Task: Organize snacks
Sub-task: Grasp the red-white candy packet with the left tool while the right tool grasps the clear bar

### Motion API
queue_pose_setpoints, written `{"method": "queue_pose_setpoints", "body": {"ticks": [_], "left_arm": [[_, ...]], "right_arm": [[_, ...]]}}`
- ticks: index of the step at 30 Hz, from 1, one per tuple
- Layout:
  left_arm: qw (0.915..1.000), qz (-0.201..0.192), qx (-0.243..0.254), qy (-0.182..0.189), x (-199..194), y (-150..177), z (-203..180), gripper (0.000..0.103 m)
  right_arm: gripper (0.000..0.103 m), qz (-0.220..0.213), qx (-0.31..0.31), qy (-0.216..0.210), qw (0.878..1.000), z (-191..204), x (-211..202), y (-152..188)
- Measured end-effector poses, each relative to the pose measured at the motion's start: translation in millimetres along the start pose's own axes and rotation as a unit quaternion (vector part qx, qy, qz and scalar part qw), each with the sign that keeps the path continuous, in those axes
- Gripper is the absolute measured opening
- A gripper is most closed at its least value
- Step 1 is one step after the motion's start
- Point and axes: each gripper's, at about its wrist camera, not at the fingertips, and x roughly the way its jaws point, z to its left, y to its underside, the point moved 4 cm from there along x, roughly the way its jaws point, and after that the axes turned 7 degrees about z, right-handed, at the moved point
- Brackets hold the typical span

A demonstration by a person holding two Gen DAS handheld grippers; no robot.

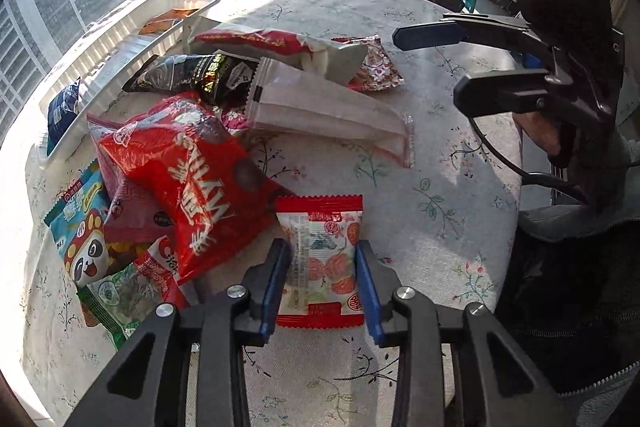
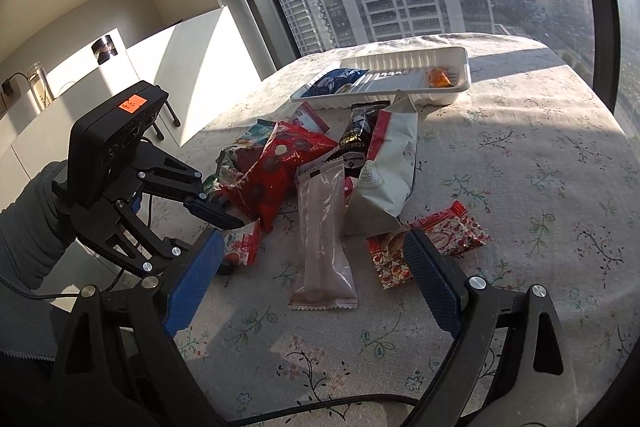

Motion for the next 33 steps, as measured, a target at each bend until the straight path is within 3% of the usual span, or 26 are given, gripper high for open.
{"method": "queue_pose_setpoints", "body": {"ticks": [6,15,17,27,31,33], "left_arm": [[0.9997,-0.006,-0.021,-0.007,-2.7,5.8,-4.8,0.034],[0.9938,-0.057,-0.089,0.037,-12.6,33.5,0.4,0.034],[0.9898,-0.075,-0.111,0.048,-15.7,40.3,4.2,0.034],[0.9765,-0.123,-0.163,0.069,-25.0,59.0,14.1,0.034],[0.9738,-0.133,-0.169,0.074,-26.6,61.9,15.5,0.034],[0.9726,-0.137,-0.172,0.076,-27.3,64.1,14.0,0.034]], "right_arm": [[0.091,0.008,-0.009,-0.003,1.0,6.5,1.5,1.2],[0.087,0.039,-0.038,0.003,0.999,28.1,17.3,-1.0],[0.079,0.054,-0.043,0.006,0.998,31.8,26.1,-1.5],[0.061,0.115,-0.041,0.056,0.991,29.6,66.6,-8.9],[0.043,0.129,-0.052,0.068,0.988,31.6,75.9,-11.1],[0.04,0.139,-0.055,0.074,0.986,32.3,81.6,-9.9]]}}
